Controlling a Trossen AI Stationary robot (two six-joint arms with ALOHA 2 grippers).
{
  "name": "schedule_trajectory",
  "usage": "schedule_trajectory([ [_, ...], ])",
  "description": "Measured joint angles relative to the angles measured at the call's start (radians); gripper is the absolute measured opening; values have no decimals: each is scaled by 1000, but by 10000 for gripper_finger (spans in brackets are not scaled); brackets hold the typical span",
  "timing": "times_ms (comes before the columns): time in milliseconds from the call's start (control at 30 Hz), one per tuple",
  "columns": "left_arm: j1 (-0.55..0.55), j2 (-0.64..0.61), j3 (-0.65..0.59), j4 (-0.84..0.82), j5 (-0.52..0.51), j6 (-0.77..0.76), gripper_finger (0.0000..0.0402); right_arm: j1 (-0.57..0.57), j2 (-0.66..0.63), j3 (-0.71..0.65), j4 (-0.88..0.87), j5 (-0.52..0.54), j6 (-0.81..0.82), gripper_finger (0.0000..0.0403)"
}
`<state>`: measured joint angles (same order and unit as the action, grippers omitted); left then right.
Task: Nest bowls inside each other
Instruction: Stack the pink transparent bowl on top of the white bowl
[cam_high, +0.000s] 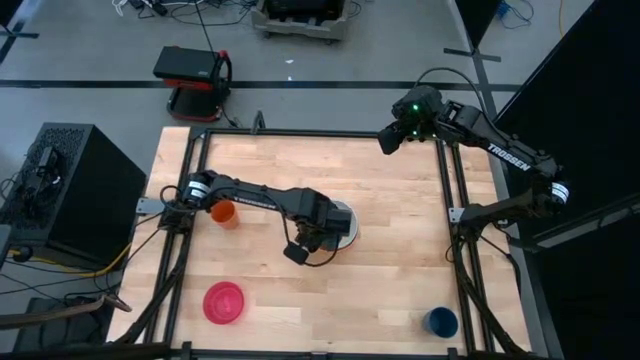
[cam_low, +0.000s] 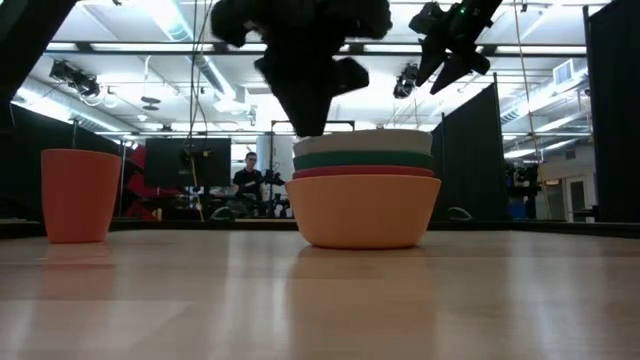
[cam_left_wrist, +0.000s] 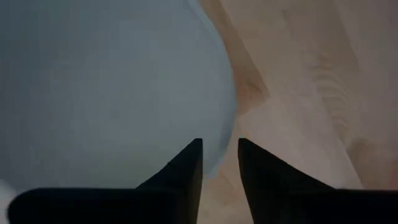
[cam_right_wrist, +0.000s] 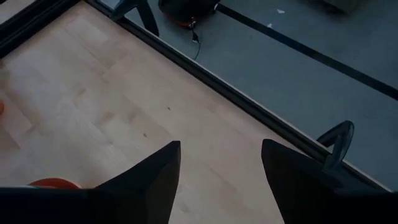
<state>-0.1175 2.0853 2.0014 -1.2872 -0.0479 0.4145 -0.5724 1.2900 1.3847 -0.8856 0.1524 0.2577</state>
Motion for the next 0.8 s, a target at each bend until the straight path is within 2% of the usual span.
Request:
schedule_trajectory([
  [167, 24, 0, 138, -70, -33, -49, 126, 0, 0, 0, 0, 0, 1, 215],
  [300, 51, -2, 197, -160, 49, -165, 138, 0, 0, 0, 0, 0, 5, 223],
  [800, 34, -117, 199, -34, 99, -353, 83, 18, 0, 0, 0, -1, 21, 224],
])
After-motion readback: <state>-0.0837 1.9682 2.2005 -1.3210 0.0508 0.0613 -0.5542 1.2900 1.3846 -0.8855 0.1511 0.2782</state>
